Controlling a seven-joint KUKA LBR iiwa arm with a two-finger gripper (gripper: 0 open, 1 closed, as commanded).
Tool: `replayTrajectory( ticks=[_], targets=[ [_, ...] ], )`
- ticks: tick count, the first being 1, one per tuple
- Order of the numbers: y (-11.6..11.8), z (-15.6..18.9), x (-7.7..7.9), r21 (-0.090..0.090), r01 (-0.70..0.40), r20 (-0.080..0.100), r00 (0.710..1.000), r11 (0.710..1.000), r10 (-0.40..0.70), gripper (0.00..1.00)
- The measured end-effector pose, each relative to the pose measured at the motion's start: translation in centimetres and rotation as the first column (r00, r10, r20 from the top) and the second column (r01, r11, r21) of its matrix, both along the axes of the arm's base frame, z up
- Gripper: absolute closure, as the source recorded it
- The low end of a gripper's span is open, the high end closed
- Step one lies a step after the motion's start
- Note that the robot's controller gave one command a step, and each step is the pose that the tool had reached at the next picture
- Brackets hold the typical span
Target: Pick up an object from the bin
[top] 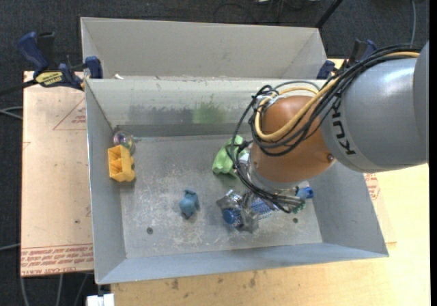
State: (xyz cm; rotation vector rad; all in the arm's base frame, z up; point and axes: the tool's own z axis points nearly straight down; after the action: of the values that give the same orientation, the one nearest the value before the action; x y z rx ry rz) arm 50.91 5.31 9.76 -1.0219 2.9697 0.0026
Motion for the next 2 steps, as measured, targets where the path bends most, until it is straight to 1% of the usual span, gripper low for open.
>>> replayTrajectory(
  ticks=[2],
  targets=[
    [0.12, 2.21, 0.06, 0.000, 0.007, 0.001, 1.000, 1.000, -0.007, 1.00]
  ],
)
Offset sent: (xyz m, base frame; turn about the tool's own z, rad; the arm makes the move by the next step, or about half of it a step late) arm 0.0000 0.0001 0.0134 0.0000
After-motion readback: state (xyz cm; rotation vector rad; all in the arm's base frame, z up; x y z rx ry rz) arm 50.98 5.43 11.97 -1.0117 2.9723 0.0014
